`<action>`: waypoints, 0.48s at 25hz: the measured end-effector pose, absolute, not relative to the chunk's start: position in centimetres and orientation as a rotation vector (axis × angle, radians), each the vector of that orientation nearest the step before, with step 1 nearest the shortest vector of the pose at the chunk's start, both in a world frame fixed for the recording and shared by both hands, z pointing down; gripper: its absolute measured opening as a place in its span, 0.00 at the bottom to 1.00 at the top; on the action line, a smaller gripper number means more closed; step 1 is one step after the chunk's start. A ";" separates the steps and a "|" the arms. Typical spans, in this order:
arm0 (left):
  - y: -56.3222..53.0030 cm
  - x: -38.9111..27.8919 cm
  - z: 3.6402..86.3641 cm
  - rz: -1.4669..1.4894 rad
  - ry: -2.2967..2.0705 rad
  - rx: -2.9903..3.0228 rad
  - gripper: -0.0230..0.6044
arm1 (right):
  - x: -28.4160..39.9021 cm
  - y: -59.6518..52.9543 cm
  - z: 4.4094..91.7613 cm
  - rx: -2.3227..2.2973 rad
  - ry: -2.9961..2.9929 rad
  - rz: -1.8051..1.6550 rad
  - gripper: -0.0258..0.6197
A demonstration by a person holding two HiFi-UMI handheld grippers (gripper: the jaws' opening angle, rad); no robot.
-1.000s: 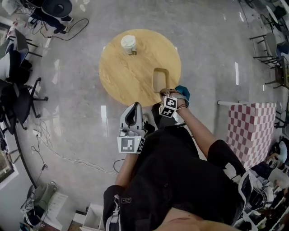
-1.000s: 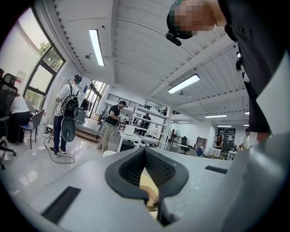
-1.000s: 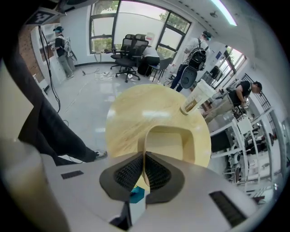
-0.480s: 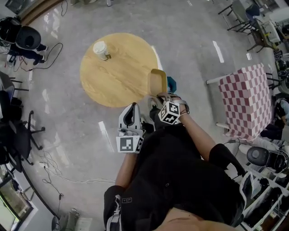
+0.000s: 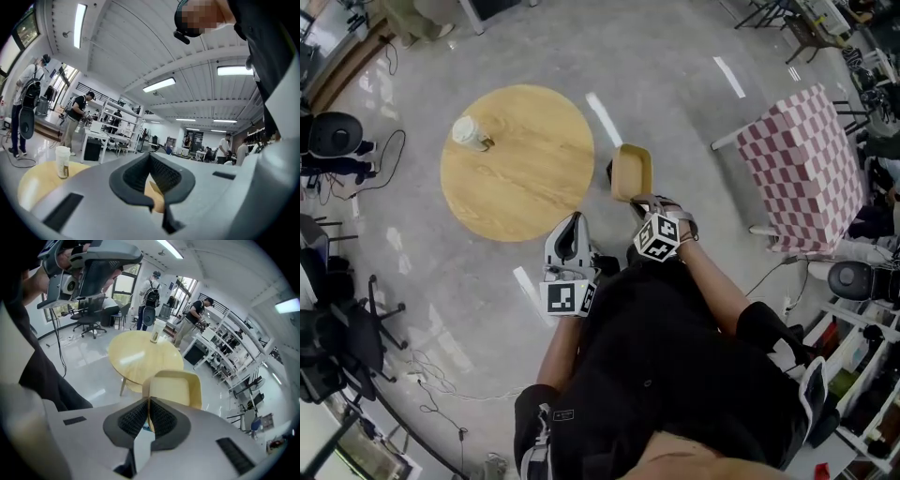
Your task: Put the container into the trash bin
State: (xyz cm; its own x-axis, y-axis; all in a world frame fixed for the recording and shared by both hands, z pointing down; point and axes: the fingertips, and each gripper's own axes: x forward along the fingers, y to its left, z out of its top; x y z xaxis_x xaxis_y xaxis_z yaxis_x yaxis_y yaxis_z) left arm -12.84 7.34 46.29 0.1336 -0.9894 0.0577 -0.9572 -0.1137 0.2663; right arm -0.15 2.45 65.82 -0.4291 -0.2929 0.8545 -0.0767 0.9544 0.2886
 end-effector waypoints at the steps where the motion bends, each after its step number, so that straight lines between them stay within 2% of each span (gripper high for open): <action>1: 6.8 -12.2 46.2 -0.189 -1.906 2.182 0.05 | 0.6 2.1 65.8 0.271 -2.010 -0.240 0.09; 12: -0.2 -2.9 45.9 -0.141 -1.871 2.225 0.05 | 9.2 -2.9 66.4 0.299 -2.033 -0.193 0.09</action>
